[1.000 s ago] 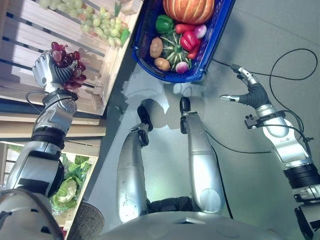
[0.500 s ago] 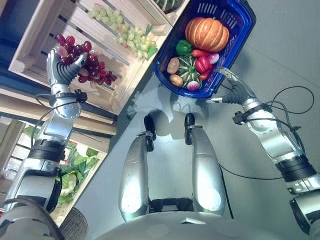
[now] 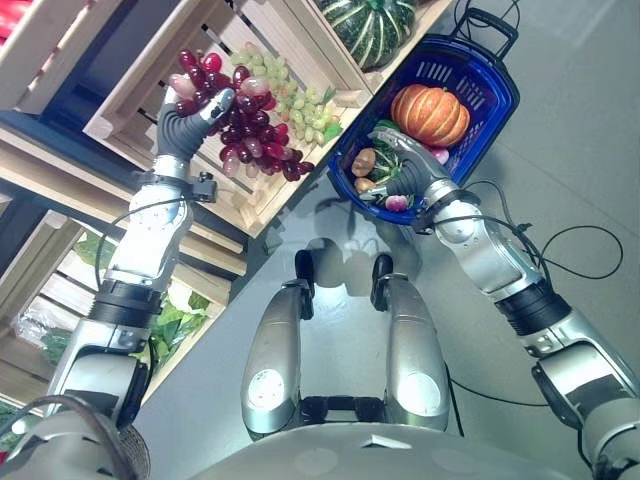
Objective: Pick up fruits and vegetables into the basket
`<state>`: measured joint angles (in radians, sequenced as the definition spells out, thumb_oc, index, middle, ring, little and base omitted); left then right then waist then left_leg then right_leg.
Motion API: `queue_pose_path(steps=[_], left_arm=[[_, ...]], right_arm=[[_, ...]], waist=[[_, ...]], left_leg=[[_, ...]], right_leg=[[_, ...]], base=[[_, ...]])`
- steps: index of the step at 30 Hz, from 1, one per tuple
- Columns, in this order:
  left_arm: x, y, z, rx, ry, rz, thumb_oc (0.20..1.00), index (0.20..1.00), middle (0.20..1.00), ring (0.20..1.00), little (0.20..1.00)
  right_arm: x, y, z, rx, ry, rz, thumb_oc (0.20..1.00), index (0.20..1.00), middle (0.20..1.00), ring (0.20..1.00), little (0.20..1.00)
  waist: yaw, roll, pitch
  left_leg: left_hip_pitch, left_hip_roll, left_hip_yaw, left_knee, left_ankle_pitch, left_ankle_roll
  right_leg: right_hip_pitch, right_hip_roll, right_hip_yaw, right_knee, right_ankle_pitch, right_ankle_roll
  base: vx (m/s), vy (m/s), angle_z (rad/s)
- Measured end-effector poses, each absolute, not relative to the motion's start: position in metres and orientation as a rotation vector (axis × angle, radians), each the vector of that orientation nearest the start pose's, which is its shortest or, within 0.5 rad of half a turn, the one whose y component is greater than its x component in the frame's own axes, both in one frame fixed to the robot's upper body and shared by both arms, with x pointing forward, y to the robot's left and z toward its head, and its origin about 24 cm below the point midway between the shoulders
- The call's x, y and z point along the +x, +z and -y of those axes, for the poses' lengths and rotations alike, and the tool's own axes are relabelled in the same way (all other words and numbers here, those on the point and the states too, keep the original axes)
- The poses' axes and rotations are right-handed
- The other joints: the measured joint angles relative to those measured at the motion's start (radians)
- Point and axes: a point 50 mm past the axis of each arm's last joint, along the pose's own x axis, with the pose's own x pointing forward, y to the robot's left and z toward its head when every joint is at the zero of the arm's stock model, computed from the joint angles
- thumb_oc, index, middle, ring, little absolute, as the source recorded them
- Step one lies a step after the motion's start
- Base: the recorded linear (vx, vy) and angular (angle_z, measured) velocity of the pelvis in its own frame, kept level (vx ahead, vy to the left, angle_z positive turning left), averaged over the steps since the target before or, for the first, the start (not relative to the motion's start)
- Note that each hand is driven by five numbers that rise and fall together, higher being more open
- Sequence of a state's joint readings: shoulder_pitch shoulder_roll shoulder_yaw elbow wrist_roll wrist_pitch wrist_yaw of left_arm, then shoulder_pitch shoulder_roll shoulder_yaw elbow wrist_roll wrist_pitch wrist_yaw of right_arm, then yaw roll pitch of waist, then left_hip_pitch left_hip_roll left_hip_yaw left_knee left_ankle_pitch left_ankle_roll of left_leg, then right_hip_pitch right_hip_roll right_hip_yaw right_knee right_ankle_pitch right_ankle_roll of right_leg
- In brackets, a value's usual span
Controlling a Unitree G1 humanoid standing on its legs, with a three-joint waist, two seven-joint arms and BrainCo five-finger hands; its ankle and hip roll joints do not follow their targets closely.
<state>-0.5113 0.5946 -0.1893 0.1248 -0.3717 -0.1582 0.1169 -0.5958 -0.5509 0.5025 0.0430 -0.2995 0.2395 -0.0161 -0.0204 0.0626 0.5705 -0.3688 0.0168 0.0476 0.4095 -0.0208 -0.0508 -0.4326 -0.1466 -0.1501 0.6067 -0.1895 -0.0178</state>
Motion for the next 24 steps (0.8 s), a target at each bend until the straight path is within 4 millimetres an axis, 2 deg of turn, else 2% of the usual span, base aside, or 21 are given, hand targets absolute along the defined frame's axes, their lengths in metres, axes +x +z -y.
queue_pose_path(steps=[6, 12, 24], left_arm=[[0.325, 0.188, -0.173, 0.16, -0.22, 0.477, 0.2, 0.2, 0.2, 0.2, 0.2], [0.326, 0.184, -0.153, 0.112, -0.286, 0.469, 0.2, 0.2, 0.2, 0.2, 0.2], [0.324, 0.181, -0.127, 0.009, -0.367, 0.459, 0.2, 0.2, 0.2, 0.2, 0.2]], right_arm=[[0.333, 0.155, 0.103, -0.971, 0.286, 0.326, 1.0, 1.0, 1.0, 1.0, 1.0], [0.332, 0.144, 0.087, -0.841, 0.309, 0.296, 1.0, 1.0, 1.0, 1.0, 1.0], [0.331, 0.137, 0.072, -0.657, 0.372, 0.229, 1.0, 1.0, 1.0, 1.0, 1.0]], waist=[[0.018, 0.0, 0.0], [0.021, 0.0, -0.001], [0.027, 0.0, -0.001]], left_leg=[[0.035, -0.002, -0.007, -0.017, 0.003, 0.0], [0.061, -0.003, -0.019, -0.035, 0.009, -0.003], [0.083, -0.003, -0.031, -0.039, 0.011, -0.003]], right_leg=[[0.04, 0.0, -0.006, -0.016, -0.001, 0.001], [0.072, -0.001, -0.024, -0.032, -0.001, 0.002], [0.105, 0.0, -0.038, -0.044, -0.001, 0.002]], base=[[0.02, -0.048, 0.03], [0.02, -0.046, 0.06], [0.01, -0.041, 0.03]])
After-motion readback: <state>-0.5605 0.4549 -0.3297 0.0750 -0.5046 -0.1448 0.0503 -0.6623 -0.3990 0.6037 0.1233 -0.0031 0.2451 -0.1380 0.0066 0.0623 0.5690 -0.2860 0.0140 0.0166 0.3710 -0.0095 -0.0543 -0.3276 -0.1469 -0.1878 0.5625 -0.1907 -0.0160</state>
